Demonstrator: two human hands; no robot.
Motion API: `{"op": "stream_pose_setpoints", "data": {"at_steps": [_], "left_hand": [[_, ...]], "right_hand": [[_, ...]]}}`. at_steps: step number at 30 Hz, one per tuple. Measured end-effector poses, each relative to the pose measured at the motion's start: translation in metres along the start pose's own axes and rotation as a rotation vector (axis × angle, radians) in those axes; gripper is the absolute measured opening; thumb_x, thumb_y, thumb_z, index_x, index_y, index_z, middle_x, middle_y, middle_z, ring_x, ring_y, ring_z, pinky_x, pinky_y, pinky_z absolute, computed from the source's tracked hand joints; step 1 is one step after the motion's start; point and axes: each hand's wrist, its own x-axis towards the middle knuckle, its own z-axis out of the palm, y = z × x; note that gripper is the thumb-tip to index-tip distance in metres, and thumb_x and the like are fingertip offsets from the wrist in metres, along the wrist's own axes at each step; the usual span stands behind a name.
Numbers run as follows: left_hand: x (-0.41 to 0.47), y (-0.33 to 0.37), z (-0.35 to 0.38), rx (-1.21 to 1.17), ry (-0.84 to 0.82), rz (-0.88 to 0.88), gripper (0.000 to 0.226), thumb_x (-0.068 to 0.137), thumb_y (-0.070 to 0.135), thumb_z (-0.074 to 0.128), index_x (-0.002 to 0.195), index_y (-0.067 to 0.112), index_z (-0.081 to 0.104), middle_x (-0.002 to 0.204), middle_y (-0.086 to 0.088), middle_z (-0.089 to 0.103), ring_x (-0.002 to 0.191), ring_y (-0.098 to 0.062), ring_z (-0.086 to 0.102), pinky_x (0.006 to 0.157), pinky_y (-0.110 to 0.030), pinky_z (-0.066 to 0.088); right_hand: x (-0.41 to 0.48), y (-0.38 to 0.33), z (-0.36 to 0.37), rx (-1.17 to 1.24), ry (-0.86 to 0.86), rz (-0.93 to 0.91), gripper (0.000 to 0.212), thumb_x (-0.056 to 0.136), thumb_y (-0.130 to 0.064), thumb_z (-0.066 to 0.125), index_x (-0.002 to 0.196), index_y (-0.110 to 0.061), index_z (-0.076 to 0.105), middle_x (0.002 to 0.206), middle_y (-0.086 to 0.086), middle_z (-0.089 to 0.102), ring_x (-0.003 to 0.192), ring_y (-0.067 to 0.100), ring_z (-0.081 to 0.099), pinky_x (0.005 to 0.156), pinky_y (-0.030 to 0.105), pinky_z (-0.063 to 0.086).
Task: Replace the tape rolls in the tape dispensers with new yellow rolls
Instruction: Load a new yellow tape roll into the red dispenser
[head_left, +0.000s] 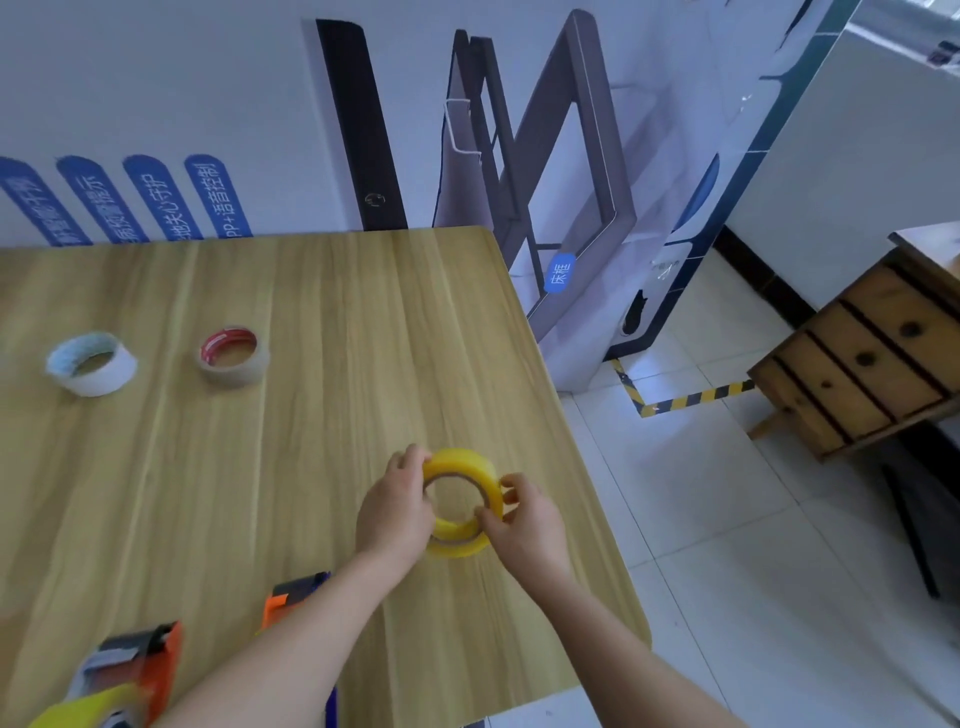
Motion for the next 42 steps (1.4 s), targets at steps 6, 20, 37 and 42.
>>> {"op": "stream_pose_setpoints", "data": {"at_steps": [6,20,37,42], "left_hand": [[0.016,0.018,-0.047,-0.245,0.327,0.147,0.038,0.075,-0.007,0.061,0.106,0.014,0.058,0.108,-0.003,0.061,0.090,-0.026,0.062,0.068,-0.036,0.050],[0.013,0.047,-0.156,-0.725,0.520,0.292,0.038,0.079,0.005,0.055,0.099,0.038,0.057,0.111,0.010,0.066,0.106,-0.010,0.062,0.082,-0.030,0.052],[-0.013,0.044,-0.241,-0.191,0.692,0.519,0.039,0.085,0.004,0.054,0.122,0.016,0.057,0.120,-0.002,0.062,0.108,-0.016,0.057,0.088,-0.027,0.046],[-0.024,0.029,-0.258,-0.314,0.638,0.348,0.033,0.083,0.004,0.058,0.109,0.023,0.058,0.097,0.004,0.067,0.085,-0.018,0.062,0.073,-0.041,0.053]], "right_hand": [[0.004,-0.049,-0.023,0.193,0.190,-0.203,0.047,0.080,-0.033,0.072,0.124,-0.027,0.054,0.110,-0.010,0.056,0.092,0.004,0.058,0.075,0.030,0.053],[-0.030,-0.152,-0.080,0.666,-0.099,-0.484,0.040,0.060,-0.034,0.083,0.094,-0.026,0.063,0.083,-0.009,0.065,0.076,-0.001,0.059,0.070,0.018,0.049],[-0.076,-0.226,-0.087,0.895,-0.458,-0.578,0.030,0.088,-0.039,0.056,0.092,-0.012,0.068,0.089,0.006,0.064,0.088,0.021,0.058,0.090,0.045,0.045],[-0.085,-0.238,-0.080,0.924,-0.649,-0.638,0.029,0.089,-0.032,0.055,0.105,-0.015,0.072,0.100,0.012,0.070,0.093,0.024,0.064,0.088,0.042,0.049]]}}
